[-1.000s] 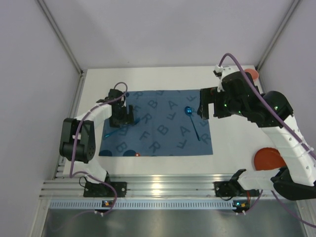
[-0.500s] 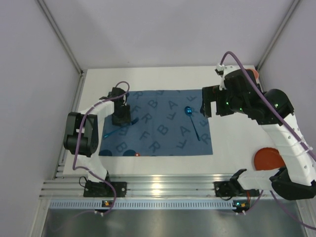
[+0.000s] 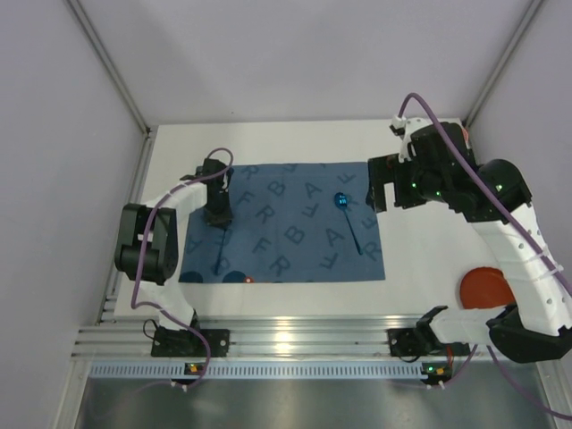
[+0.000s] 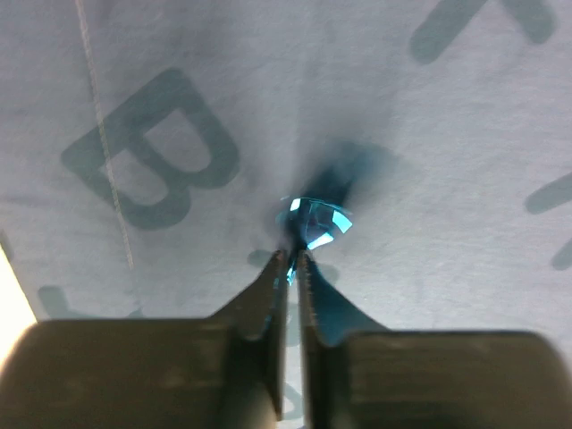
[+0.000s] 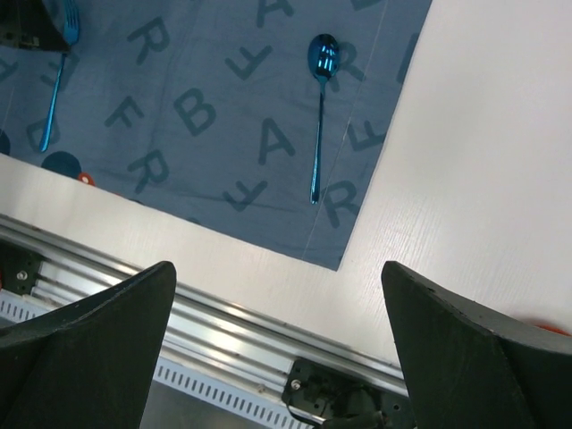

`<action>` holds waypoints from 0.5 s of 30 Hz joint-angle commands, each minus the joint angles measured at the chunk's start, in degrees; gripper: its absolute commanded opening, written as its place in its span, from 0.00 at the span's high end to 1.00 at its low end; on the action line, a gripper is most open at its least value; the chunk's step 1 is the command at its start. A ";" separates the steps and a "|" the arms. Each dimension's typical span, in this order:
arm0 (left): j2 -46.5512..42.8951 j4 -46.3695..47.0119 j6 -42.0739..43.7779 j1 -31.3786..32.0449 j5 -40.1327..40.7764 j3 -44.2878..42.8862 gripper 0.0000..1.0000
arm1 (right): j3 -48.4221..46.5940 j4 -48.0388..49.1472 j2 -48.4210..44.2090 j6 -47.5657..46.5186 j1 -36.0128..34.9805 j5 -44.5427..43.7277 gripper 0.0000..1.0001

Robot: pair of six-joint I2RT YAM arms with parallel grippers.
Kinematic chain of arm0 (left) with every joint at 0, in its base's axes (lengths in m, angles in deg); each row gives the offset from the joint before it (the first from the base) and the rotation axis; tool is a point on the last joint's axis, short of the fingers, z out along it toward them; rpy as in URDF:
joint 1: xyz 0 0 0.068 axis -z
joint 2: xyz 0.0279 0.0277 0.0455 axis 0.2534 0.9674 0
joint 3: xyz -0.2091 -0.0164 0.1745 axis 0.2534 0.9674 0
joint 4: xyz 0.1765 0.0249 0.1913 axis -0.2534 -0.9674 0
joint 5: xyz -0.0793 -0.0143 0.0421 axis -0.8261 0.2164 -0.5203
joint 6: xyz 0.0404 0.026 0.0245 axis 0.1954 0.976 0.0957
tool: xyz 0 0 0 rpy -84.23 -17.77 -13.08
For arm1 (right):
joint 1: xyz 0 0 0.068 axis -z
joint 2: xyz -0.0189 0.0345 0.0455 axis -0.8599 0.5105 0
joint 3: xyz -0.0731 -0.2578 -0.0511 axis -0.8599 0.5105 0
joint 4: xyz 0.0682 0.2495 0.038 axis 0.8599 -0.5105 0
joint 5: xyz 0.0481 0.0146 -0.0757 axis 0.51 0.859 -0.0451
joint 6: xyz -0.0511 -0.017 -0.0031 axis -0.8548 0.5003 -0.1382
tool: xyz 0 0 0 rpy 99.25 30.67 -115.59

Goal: Set the dinner table for one person

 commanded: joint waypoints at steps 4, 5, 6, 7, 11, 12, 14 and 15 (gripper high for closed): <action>2.44 -5.37 -4.05 -0.29 7.11 -1.16 0.98 | 0.58 2.33 0.80 -1.56 0.97 2.98 0.01; 3.40 -6.16 -4.41 -0.38 7.64 -1.96 0.99 | 0.67 2.51 0.98 -1.56 0.97 3.42 0.01; 3.76 -6.34 -4.67 -0.38 7.65 -3.36 1.00 | 0.67 2.60 0.98 -1.73 0.97 3.42 0.01; 4.02 -6.52 -4.59 -0.38 7.73 -3.98 1.00 | 0.58 2.68 1.07 -1.65 0.97 3.42 0.01; 5.08 -7.75 -4.06 -0.38 9.84 -6.70 1.00 | 0.58 2.77 0.90 -1.73 1.06 3.51 0.01; 5.17 -8.01 -4.06 -0.38 11.06 -6.88 1.00 | 0.67 2.77 0.89 -1.73 1.06 3.51 0.02; 5.08 -8.02 -3.79 -0.38 11.34 -7.50 1.00 | 0.85 2.77 0.54 -1.73 1.24 3.42 0.01; 4.82 -7.93 -3.71 -0.38 11.34 -7.76 1.00 | 0.93 2.77 0.46 -1.73 1.32 3.16 0.01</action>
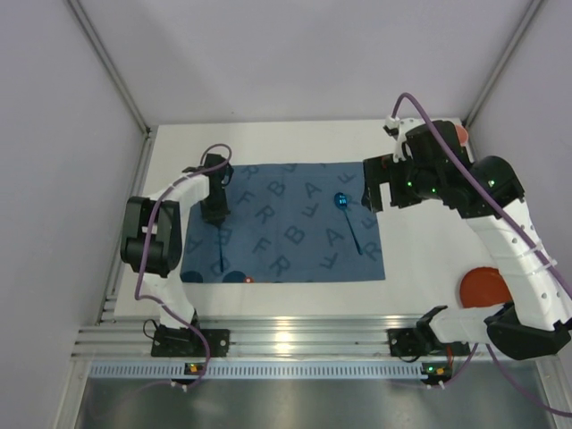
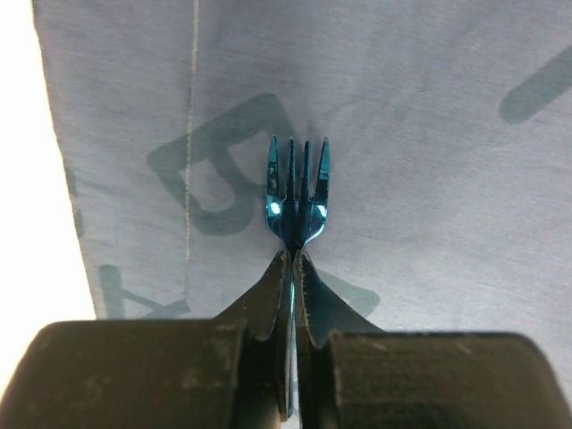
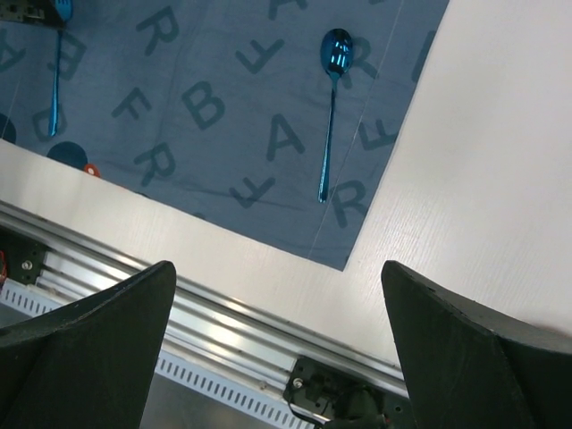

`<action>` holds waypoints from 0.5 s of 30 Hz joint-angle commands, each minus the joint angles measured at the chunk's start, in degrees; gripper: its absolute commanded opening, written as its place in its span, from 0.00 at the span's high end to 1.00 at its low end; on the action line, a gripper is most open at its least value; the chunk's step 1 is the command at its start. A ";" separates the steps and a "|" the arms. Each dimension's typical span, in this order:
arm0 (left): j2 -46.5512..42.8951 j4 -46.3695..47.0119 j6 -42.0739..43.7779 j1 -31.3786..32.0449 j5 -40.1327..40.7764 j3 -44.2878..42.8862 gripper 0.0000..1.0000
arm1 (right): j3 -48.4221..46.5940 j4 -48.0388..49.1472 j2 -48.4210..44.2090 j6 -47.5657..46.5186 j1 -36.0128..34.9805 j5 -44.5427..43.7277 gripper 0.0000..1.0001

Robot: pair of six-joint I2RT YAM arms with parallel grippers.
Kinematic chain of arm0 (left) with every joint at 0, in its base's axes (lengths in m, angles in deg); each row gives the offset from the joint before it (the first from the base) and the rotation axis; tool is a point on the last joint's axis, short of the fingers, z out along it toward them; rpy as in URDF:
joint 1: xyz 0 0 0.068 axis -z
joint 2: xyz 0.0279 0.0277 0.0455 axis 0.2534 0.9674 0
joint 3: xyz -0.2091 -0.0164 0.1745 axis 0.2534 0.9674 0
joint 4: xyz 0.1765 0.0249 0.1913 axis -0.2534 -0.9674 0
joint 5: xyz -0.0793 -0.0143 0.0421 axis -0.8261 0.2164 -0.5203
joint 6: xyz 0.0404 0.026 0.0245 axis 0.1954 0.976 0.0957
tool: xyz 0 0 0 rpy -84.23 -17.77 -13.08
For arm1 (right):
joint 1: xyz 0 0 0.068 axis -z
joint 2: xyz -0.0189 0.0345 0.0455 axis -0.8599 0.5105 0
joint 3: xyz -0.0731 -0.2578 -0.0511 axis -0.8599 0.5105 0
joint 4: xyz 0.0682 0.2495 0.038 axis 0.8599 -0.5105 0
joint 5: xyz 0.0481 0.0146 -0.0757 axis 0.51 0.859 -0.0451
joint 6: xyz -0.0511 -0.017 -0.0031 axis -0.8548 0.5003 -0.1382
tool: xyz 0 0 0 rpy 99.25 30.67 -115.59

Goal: Set the dinner table for one person

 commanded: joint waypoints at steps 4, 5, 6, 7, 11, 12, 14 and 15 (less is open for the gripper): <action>-1.39 -1.72 -0.34 -0.27 1.89 -3.99 0.75 | 0.43 1.63 -0.81 0.74 3.23 -2.78 0.01; -1.92 -1.72 -0.34 -0.27 1.54 -5.13 0.70 | 0.69 1.72 -0.64 1.27 3.85 -3.13 0.01; -2.36 -1.72 -0.08 -0.27 1.19 -5.75 0.64 | 1.74 1.90 -0.64 2.40 4.46 -3.22 0.01; -2.89 -2.24 0.01 -0.27 1.01 -6.45 0.59 | 2.54 2.51 -0.73 3.02 5.69 -3.22 0.01; -4.03 -4.61 -0.42 -0.27 -0.22 -11.36 0.46 | 11.73 4.44 -2.13 7.68 8.68 -6.98 0.00; -4.73 -5.32 -0.78 -0.27 -0.83 -11.99 0.44 | 14.03 4.97 -2.57 10.82 9.56 -8.22 0.00; -7.36 -6.37 -2.18 -0.01 -1.98 -12.78 0.43 | 21.91 6.02 -4.40 14.09 14.82 -8.15 0.00; -8.33 -6.73 -2.71 0.25 -3.11 -12.70 0.43 | 24.84 8.03 -5.29 16.71 17.54 -6.92 0.00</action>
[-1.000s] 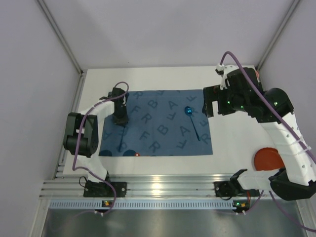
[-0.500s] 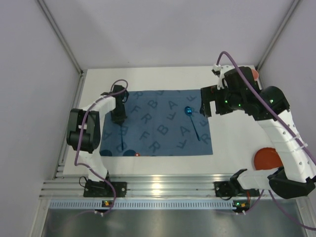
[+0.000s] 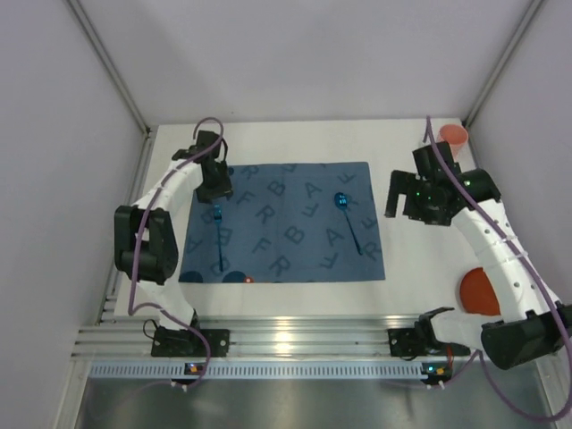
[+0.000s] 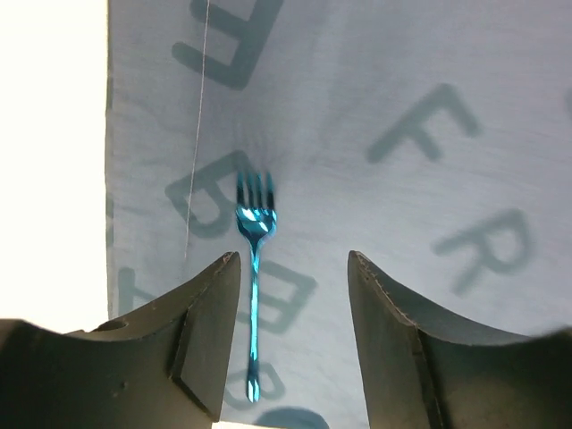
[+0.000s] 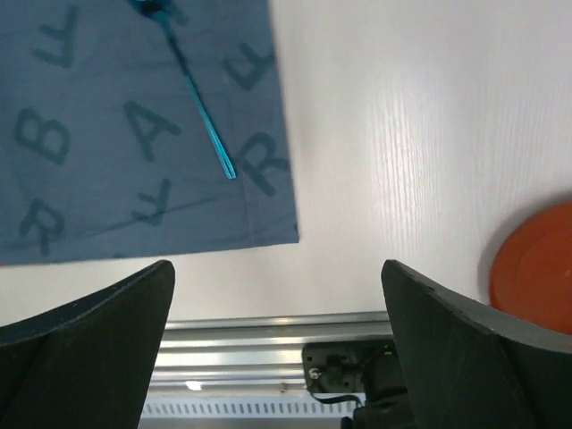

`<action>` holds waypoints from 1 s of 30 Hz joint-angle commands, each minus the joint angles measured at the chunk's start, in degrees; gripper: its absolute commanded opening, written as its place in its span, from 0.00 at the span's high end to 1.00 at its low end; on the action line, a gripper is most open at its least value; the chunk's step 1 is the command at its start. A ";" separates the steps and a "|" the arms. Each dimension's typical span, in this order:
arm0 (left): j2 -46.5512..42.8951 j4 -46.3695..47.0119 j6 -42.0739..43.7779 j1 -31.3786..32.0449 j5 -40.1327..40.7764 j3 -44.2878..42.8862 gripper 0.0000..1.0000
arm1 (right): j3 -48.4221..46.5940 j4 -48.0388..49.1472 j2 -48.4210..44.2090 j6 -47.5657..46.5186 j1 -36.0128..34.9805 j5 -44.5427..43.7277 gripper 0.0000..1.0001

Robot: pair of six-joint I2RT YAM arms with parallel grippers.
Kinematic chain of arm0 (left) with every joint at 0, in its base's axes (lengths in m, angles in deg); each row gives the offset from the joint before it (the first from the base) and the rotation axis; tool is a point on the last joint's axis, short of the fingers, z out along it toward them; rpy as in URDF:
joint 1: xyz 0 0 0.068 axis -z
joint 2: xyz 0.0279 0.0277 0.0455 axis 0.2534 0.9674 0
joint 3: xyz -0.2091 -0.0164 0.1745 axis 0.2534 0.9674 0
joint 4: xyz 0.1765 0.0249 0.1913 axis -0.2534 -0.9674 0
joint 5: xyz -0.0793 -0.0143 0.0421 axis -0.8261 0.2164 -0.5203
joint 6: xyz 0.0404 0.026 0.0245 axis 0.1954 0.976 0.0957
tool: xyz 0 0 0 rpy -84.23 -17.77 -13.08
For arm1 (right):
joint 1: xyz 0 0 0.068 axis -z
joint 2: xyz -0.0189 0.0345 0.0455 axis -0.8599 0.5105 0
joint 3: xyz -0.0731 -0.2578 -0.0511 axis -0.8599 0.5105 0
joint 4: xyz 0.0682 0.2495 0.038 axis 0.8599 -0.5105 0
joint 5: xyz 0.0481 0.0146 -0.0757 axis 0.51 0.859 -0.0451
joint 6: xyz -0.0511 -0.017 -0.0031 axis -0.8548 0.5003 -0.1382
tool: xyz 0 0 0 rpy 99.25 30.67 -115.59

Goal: Set the dinner table for one person

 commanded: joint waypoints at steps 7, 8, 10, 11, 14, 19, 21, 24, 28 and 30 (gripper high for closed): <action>-17.64 -2.03 -3.86 2.87 -11.65 7.23 0.45 | 24.08 8.40 -5.51 12.31 25.83 0.64 0.01; -18.87 -1.76 -3.77 3.05 -12.70 10.38 0.45 | 25.92 9.19 -5.25 12.13 27.06 0.53 0.01; -22.21 -1.32 -3.42 3.14 -14.55 14.25 0.45 | 27.77 12.09 -3.85 12.04 31.18 1.23 0.02; -23.18 -1.58 -3.07 3.14 -14.99 15.06 0.46 | 29.43 13.14 -3.14 12.04 32.60 1.76 0.02; -25.73 -3.77 -2.11 3.14 -15.52 16.73 0.46 | 31.03 16.57 -0.51 11.43 37.00 0.45 0.02; -27.40 -7.02 -0.44 3.14 -16.66 16.39 0.48 | 32.17 18.42 3.89 8.35 45.61 -2.71 0.03; -27.84 -7.82 -0.26 3.14 -16.58 16.12 0.48 | 33.05 19.47 4.25 7.91 49.11 -2.98 0.03; -28.29 -8.61 -0.08 3.14 -16.31 15.86 0.48 | 34.28 21.23 4.69 8.17 51.59 -2.63 0.03; -27.50 -9.76 0.27 3.14 -15.79 15.16 0.49 | 36.30 24.22 8.80 8.88 53.79 -1.67 0.04; -26.71 -10.11 0.53 3.14 -15.26 14.89 0.50 | 37.70 27.03 12.05 9.40 55.45 -0.44 0.09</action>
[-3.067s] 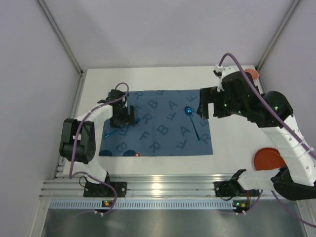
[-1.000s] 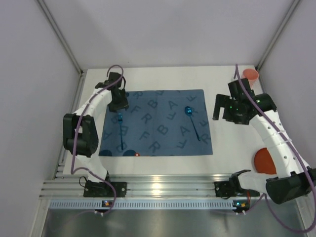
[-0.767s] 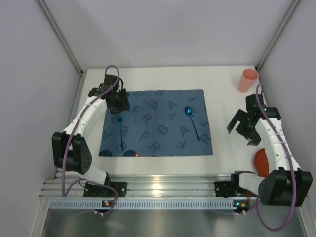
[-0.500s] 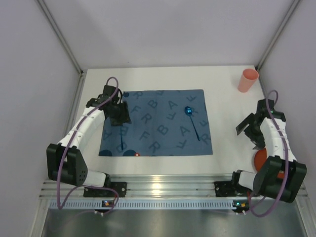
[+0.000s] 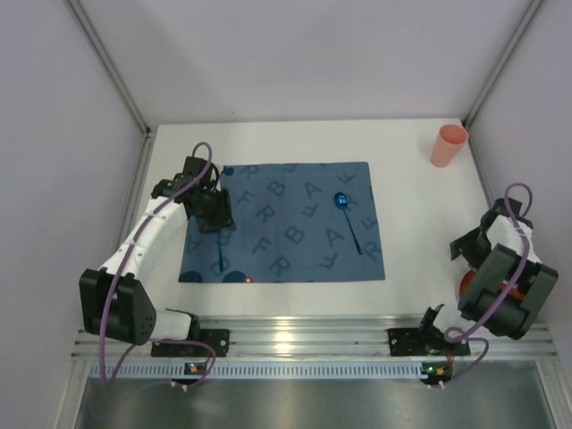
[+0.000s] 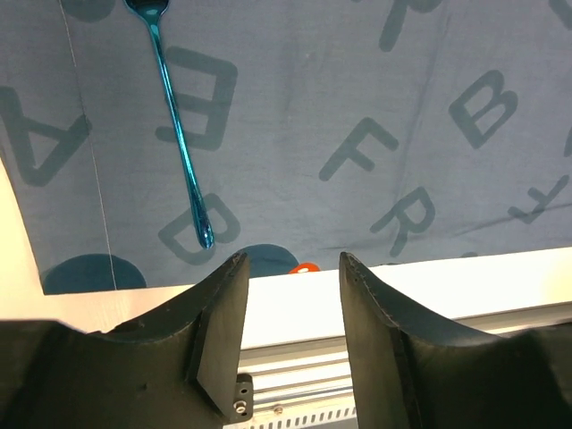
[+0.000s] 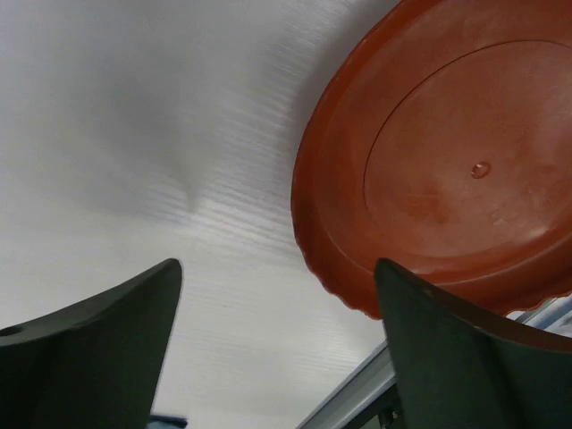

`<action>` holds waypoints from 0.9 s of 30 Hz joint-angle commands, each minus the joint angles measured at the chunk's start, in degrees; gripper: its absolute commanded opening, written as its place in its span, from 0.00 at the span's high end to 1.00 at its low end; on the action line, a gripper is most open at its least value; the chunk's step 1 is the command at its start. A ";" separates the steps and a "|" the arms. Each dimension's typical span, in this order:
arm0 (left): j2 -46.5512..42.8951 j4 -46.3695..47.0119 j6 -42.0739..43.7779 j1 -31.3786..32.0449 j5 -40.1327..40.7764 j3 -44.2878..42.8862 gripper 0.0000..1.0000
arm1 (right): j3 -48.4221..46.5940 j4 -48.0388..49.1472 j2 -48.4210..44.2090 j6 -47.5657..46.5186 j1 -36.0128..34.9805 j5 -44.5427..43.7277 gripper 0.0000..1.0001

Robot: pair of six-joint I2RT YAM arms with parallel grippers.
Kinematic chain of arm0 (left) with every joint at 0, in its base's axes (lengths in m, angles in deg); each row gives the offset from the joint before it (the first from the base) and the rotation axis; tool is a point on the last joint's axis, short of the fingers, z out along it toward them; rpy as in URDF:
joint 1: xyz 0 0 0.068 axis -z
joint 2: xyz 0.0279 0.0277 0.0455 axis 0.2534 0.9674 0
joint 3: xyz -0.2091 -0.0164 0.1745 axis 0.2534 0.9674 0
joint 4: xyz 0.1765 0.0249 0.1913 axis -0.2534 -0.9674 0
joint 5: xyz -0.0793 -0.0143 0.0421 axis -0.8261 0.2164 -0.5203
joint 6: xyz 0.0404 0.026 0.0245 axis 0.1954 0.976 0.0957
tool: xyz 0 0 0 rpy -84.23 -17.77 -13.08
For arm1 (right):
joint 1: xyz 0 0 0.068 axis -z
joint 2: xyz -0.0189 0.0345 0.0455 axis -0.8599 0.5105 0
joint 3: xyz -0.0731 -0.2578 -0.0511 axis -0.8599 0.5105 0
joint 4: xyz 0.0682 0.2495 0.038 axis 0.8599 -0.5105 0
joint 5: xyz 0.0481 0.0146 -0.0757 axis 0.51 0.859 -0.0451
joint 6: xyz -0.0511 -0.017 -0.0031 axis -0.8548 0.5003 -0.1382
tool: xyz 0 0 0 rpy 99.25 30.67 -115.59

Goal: Set the dinner table for one person

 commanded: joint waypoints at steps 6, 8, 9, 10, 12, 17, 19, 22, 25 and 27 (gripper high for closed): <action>1.50 -2.24 1.32 -0.17 1.18 -2.71 0.51 | 5.47 12.23 8.22 2.00 3.83 3.14 0.44; 1.67 -2.15 1.06 -0.17 1.80 -2.45 0.51 | 4.60 12.58 10.07 1.57 3.83 2.26 0.66; 1.68 -2.24 0.88 -0.17 1.80 -2.27 0.51 | 4.24 12.67 10.51 1.22 3.83 2.09 0.79; 1.68 -2.24 0.36 -0.17 1.71 -1.92 0.51 | 3.46 12.68 11.21 0.61 3.83 2.17 1.00; 1.59 -1.98 0.00 -0.17 1.54 -1.22 0.51 | 2.66 12.68 10.87 0.25 3.83 3.14 1.00; 1.32 -1.63 -1.58 -0.17 1.36 -0.34 0.52 | -2.60 9.35 5.34 2.00 -0.45 7.71 1.00; 0.89 -1.63 -2.28 -0.17 1.19 -0.34 0.52 | -8.90 5.58 2.35 3.75 -4.50 6.32 1.00; 0.10 -1.63 -3.07 -0.17 1.18 -0.51 0.52 | -20.48 1.44 1.63 6.56 -16.53 3.68 1.00; -1.83 -1.89 -4.38 -0.17 2.41 -0.51 0.52 | -32.99 -3.05 5.23 9.64 -31.21 0.25 1.00; -4.20 -2.24 -5.27 -0.17 3.81 -0.51 0.51 | -41.23 -5.34 10.30 10.79 -44.56 -2.64 1.00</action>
